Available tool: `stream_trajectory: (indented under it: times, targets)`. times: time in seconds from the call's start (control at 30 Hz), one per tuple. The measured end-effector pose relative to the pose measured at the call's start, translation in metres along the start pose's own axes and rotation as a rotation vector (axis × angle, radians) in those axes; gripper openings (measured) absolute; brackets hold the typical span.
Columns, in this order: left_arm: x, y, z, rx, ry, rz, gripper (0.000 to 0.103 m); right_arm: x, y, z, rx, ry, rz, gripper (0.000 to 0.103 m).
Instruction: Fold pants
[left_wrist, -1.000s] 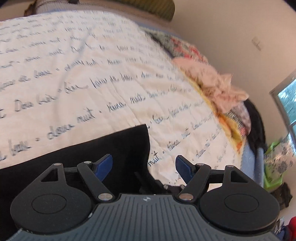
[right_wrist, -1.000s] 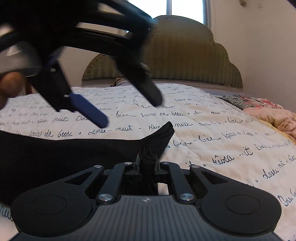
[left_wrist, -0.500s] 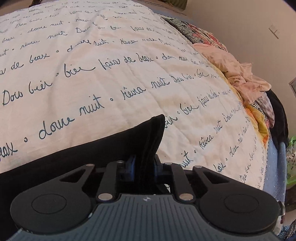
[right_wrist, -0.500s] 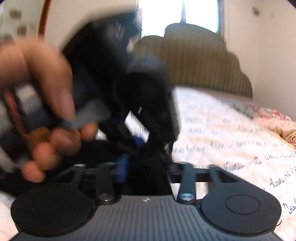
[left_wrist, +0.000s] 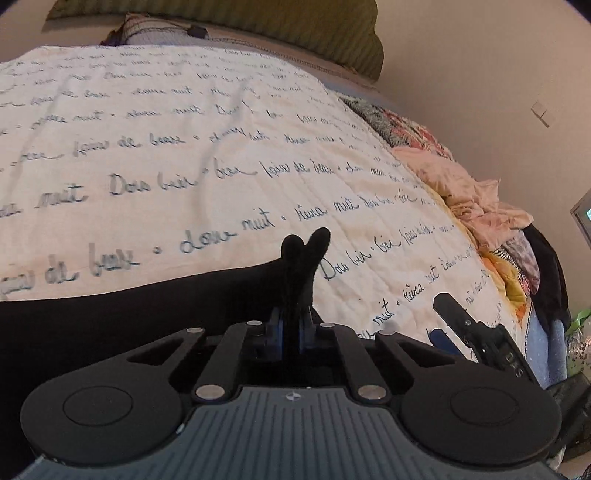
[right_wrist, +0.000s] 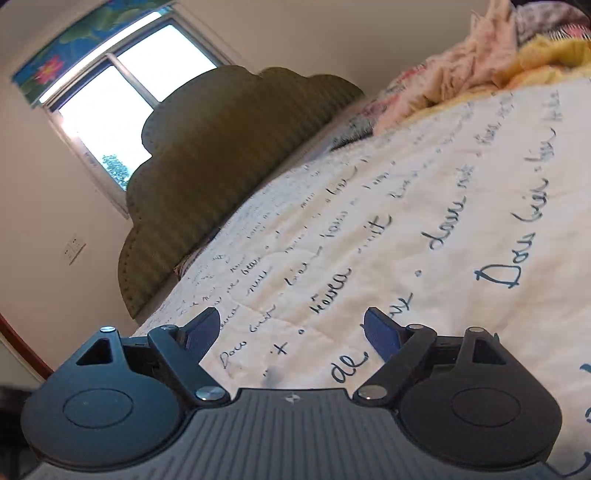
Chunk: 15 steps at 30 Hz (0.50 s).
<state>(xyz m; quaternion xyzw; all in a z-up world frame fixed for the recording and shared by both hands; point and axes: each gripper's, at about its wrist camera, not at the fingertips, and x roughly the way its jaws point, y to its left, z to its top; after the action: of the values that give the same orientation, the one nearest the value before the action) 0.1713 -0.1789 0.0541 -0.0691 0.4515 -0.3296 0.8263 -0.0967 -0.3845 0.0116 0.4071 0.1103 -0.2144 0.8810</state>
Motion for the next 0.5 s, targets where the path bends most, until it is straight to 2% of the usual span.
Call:
stream_trajectory:
  times: [0.1, 0.17, 0.3, 0.4, 0.5]
  targets:
    - [-0.049, 0.041, -0.014, -0.055, -0.059, 0.041, 0.009, -0.004, 0.005, -0.005, -0.039, -0.007, -0.004, 0.086]
    - [-0.077, 0.076, -0.027, -0.11, -0.082, 0.097, 0.009, -0.003, 0.012, -0.007, -0.087, -0.009, -0.005, 0.086]
    - [-0.111, 0.151, -0.06, -0.288, -0.072, 0.188, 0.009, -0.004, 0.025, -0.012, -0.161, -0.001, -0.012, 0.086]
    - [-0.122, 0.171, -0.076, -0.338, -0.121, 0.141, 0.012, -0.002, 0.03, -0.014, -0.194, 0.002, -0.024, 0.086]
    - [-0.121, 0.168, -0.085, -0.29, -0.176, 0.134, 0.012, -0.003, 0.034, -0.016, -0.221, -0.001, -0.037, 0.086]
